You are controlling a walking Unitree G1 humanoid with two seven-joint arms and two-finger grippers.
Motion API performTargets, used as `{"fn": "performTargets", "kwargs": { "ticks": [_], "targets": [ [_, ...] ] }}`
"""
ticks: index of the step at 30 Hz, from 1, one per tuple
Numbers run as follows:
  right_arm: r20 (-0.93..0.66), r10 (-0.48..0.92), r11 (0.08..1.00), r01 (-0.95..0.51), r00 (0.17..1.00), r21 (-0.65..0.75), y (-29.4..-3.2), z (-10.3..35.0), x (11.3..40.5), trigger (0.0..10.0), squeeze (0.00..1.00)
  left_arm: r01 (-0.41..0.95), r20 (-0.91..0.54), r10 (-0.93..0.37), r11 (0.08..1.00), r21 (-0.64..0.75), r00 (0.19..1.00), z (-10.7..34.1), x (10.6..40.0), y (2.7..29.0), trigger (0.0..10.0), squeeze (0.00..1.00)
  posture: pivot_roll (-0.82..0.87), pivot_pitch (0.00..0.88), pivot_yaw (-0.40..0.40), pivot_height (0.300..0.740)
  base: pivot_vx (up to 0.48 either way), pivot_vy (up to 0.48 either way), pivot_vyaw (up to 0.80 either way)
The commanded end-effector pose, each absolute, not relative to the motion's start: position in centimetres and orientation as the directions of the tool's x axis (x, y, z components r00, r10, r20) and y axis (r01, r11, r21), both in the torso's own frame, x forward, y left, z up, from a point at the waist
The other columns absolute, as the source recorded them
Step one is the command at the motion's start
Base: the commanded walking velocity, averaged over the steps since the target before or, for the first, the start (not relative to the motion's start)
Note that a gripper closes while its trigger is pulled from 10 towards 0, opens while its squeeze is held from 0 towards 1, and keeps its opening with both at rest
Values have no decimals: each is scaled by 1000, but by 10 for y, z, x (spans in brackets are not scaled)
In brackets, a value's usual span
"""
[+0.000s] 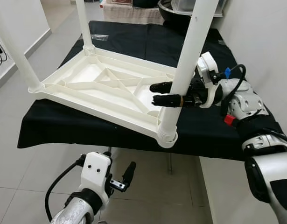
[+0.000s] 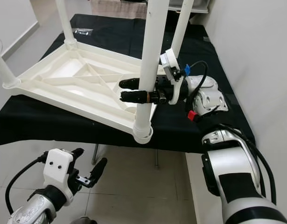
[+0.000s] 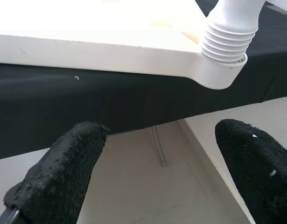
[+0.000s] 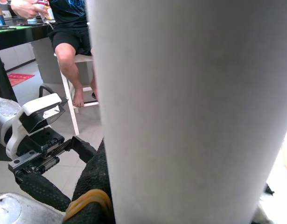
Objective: Building children table
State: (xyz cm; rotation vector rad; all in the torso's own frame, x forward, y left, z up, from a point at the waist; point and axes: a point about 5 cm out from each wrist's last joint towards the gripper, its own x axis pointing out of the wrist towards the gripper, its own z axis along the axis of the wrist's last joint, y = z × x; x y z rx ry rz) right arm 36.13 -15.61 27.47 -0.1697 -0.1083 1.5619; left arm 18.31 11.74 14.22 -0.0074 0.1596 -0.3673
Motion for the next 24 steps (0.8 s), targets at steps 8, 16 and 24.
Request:
{"fn": "performTargets", "kwargs": {
  "ticks": [8,16,24],
  "targets": [
    [-112,994,2,-991,17,-134,-166,265,361,10000,0,358,-176,-357,933,-27,917,140,181,118,10000,0,176,166,-71,740,0,0,0],
    [-77,997,-15,-995,-7,-103,-161,254,358,10000,0,357,-178,-356,934,-27,918,140,182,118,10000,0,176,170,-70,740,0,0,0],
    [-4,1000,28,-998,29,-62,-162,242,361,10000,0,357,-176,-356,934,-27,918,140,183,116,10000,0,179,169,-75,740,0,0,0]
  ]
}}
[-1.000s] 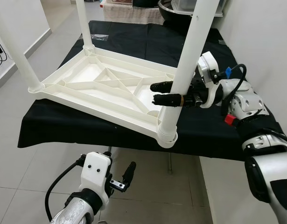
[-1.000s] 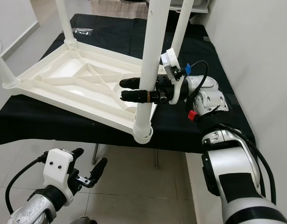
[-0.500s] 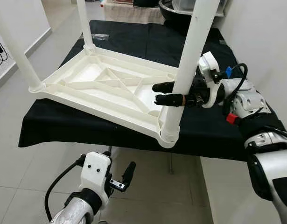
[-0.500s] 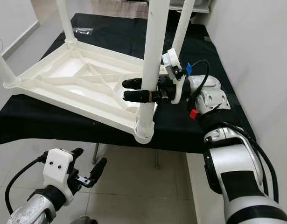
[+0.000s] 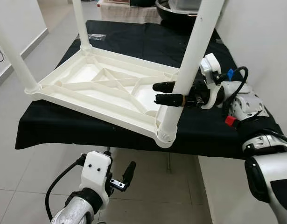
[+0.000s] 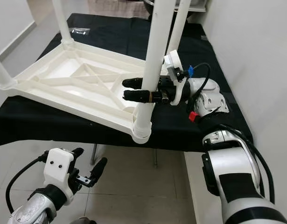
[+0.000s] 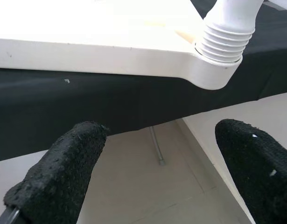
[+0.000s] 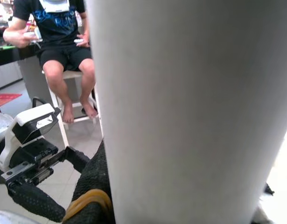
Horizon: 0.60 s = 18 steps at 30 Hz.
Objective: Building children table
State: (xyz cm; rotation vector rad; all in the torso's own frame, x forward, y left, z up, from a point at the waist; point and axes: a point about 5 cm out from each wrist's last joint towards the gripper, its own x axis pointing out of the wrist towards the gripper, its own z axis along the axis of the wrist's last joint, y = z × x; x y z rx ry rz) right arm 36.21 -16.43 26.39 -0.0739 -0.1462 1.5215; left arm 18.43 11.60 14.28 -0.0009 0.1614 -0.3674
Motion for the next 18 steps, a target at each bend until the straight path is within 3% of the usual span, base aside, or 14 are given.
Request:
{"fn": "performTargets", "kwargs": {
  "ticks": [1,7,11,16,18],
  "targets": [
    [4,999,50,-998,50,-45,-164,236,360,10000,0,357,-176,-356,934,-27,918,140,183,116,10000,0,179,168,-76,740,0,0,0],
    [-14,984,176,-984,177,-26,-164,220,364,10000,0,357,-174,-356,934,-26,918,140,182,117,10000,0,175,166,-76,740,0,0,0],
    [-64,942,322,-943,328,-88,-157,213,370,10000,0,358,-174,-356,934,-23,918,141,182,117,10000,0,174,168,-74,740,0,0,0],
    [-79,905,407,-905,418,-121,-156,212,376,10000,0,360,-172,-358,933,-20,918,141,183,116,10000,0,171,169,-74,740,0,0,0],
    [-63,800,583,-797,597,-155,-155,216,388,10000,0,362,-171,-360,932,-19,917,141,183,116,10000,0,167,171,-74,740,0,0,0]
  ]
}}
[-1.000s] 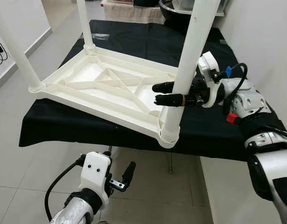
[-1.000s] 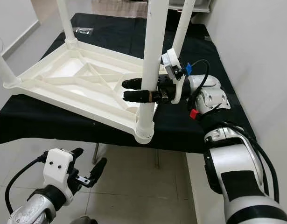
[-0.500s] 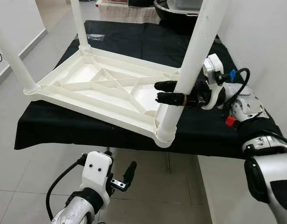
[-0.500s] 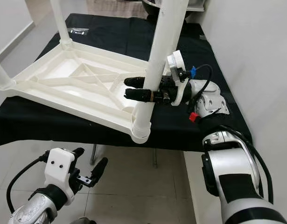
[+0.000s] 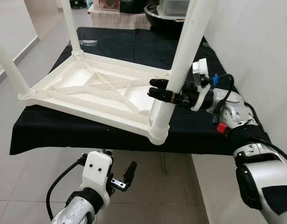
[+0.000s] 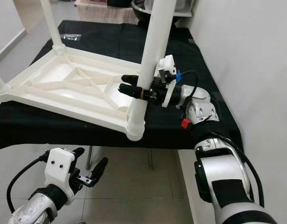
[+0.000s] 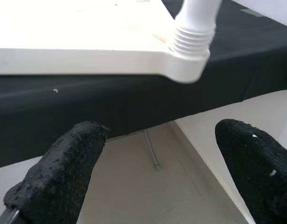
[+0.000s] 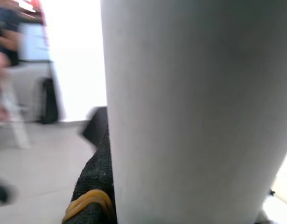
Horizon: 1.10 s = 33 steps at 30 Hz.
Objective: Building children table
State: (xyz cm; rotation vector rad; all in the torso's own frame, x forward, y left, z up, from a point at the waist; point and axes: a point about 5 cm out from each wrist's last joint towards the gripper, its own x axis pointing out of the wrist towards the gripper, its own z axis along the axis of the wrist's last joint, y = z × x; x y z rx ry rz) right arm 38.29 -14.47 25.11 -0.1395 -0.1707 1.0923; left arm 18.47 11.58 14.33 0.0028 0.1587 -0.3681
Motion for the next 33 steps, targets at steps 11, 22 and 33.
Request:
{"fn": "performTargets", "kwargs": {
  "ticks": [11,22,33],
  "targets": [
    [-58,438,893,-442,897,-90,-159,221,410,10000,0,359,-166,-357,933,-18,919,142,185,115,10000,0,160,176,-79,740,0,0,0],
    [-38,109,988,-104,993,115,-150,216,417,10000,0,359,-161,-358,933,-23,920,143,185,113,10000,0,158,182,-84,740,0,0,0],
    [-66,-265,947,272,962,172,-132,211,414,10000,0,355,-161,-355,934,-28,921,143,184,114,10000,0,158,187,-86,740,0,0,0]
  ]
}}
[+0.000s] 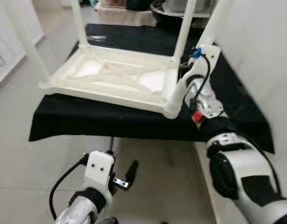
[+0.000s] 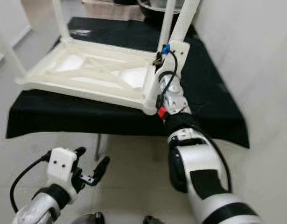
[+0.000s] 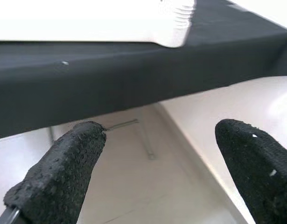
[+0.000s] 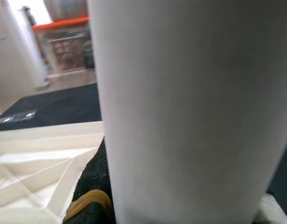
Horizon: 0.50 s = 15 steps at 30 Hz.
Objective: Building children table
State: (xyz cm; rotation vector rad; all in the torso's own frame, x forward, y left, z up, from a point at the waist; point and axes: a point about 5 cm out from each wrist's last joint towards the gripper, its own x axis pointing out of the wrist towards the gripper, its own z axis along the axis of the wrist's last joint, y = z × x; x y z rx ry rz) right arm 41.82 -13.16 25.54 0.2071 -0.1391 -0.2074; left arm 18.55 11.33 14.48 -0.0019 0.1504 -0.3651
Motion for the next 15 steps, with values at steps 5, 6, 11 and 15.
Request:
{"fn": "performTargets", "kwargs": {
  "ticks": [5,6,11,15],
  "targets": [
    [-35,-358,923,359,933,140,-125,217,412,10000,0,355,-162,-355,934,-29,921,143,184,113,10000,0,157,188,-88,740,0,0,0],
    [-35,-358,923,359,933,140,-125,217,412,10000,0,355,-162,-355,934,-29,921,143,184,113,10000,0,157,188,-88,740,0,0,0],
    [-43,-486,871,488,873,60,-118,219,408,10000,0,353,-163,-353,935,-30,921,143,184,113,10000,0,156,188,-90,740,0,0,0],
    [-101,-550,829,556,829,52,-111,211,405,10000,0,352,-162,-352,936,-32,922,143,184,113,10000,0,155,189,-92,740,0,0,0]
  ]
}}
